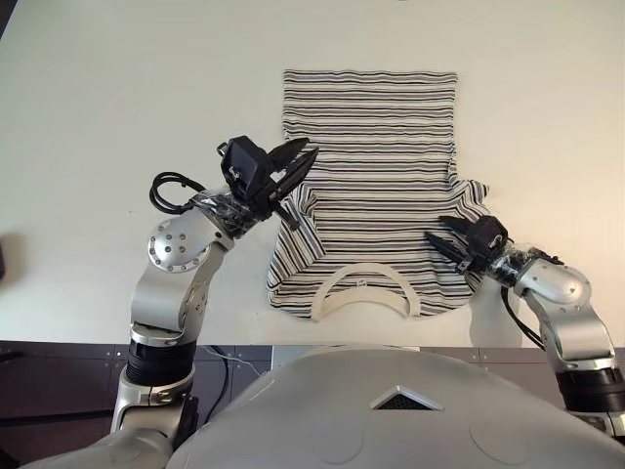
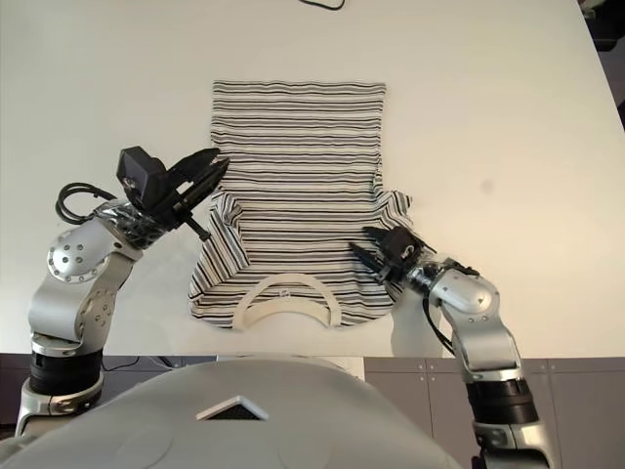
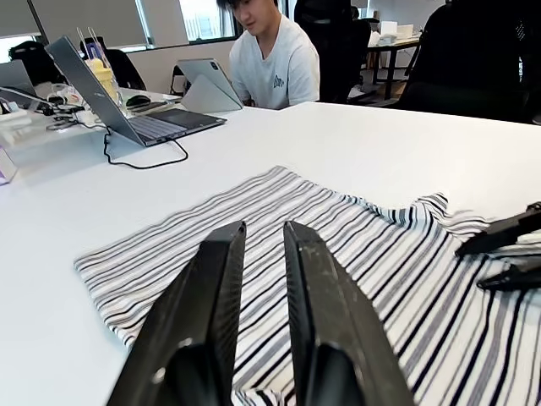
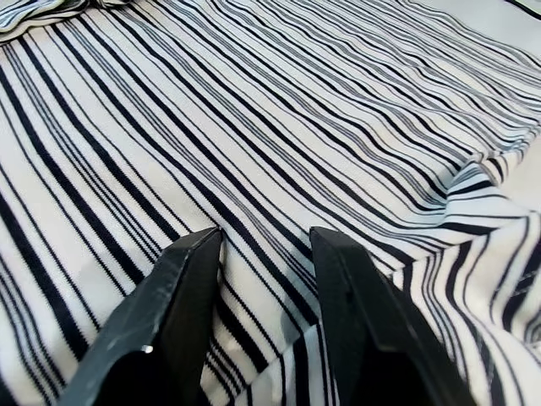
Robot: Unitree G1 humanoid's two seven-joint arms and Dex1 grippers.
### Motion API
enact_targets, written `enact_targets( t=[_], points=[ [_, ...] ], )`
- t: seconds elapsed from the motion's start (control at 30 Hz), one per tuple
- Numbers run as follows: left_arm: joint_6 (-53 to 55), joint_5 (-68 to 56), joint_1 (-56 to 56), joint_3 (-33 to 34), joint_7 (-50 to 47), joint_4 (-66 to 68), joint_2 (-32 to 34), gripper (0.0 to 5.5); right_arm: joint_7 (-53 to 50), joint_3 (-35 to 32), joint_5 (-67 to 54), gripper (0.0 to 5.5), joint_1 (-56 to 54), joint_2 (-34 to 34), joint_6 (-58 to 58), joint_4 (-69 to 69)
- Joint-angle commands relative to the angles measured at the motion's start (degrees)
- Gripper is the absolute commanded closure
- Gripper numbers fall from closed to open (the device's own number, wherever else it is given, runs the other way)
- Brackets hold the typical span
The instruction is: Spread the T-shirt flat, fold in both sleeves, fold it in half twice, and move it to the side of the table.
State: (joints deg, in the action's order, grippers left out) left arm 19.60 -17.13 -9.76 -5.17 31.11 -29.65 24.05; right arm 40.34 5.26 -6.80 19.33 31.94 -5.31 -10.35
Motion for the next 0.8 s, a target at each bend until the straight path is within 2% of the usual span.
enact_targets(
  t=[0.03,0.17,0.3,0.43,0.6,0.8],
  points=[
    [-0.8,2.3,-3.3,-1.1,0.0,-0.7,1.5,4.69,0.6,-1.1,-0.8,3.58,0.0,1.2,-3.1,1.4],
    [-4.5,6.2,-8.3,-2.3,0.7,-1.2,3.8,4.69,3.4,-2.6,-4.0,3.58,0.7,2.9,-2.6,-3.7],
    [-10.9,8.4,-20.3,0.3,0.2,-4.5,5.2,4.69,7.2,-15.1,-20.7,3.58,9.2,4.0,-10.2,-11.9],
    [-14.1,7.2,-25.4,0.9,-5.1,-7.5,-0.8,4.69,5.2,-24.7,-28.3,3.58,18.8,1.1,-17.3,-6.8],
    [-15.1,10.0,-24.8,0.9,-9.6,-6.5,-4.2,4.69,-2.8,-25.5,-33.2,3.58,19.6,-5.2,-25.5,-5.2],
    [-16.2,12.4,-24.1,-0.8,-9.2,-5.5,-3.6,4.69,-11.6,-26.0,-38.7,3.58,11.7,-8.2,-33.3,-5.3]
  ],
)
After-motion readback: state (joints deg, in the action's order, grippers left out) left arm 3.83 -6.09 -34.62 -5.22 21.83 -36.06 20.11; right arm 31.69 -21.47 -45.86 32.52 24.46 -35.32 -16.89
